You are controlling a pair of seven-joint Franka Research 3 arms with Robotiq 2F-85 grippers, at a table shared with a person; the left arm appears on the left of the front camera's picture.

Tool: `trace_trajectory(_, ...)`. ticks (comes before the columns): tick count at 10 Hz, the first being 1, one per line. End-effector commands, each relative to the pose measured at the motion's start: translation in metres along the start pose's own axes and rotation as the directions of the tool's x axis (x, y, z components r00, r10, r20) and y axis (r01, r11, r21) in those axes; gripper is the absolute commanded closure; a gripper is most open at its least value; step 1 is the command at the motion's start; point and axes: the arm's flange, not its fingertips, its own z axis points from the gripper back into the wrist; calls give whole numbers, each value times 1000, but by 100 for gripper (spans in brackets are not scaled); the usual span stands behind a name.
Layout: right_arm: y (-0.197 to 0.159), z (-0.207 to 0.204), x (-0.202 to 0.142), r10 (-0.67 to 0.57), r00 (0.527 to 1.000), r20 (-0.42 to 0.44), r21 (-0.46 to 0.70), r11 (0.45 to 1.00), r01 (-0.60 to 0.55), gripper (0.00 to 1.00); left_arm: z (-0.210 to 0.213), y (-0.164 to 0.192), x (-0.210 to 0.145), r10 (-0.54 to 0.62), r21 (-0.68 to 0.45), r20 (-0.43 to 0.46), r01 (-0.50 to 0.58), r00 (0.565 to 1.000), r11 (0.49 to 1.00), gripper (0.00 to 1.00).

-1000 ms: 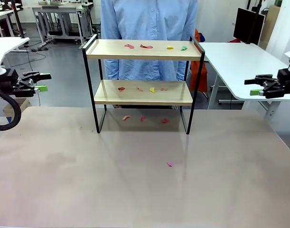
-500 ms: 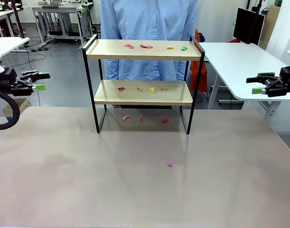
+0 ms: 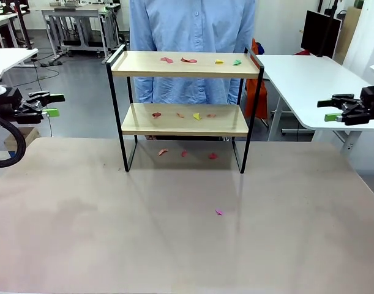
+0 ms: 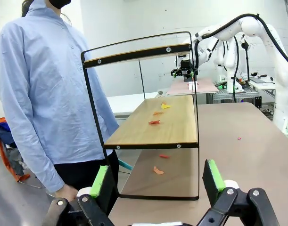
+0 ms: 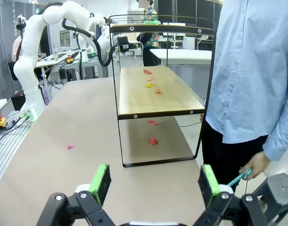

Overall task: Clean the shelf.
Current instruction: Pick up the Duster handed by the human.

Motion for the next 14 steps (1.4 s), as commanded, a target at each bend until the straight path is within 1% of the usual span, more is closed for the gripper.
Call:
trace_trajectory(1, -1, 0, 2, 8, 1000, 1, -2, 1000, -8, 0, 0, 0, 0, -5, 0, -1, 5, 1000, 1000, 0)
trace_trajectory(14, -1, 0, 2, 8, 1000, 1, -2, 1000, -8, 0, 0, 0, 0, -5, 0, -1, 5, 1000, 1000, 0)
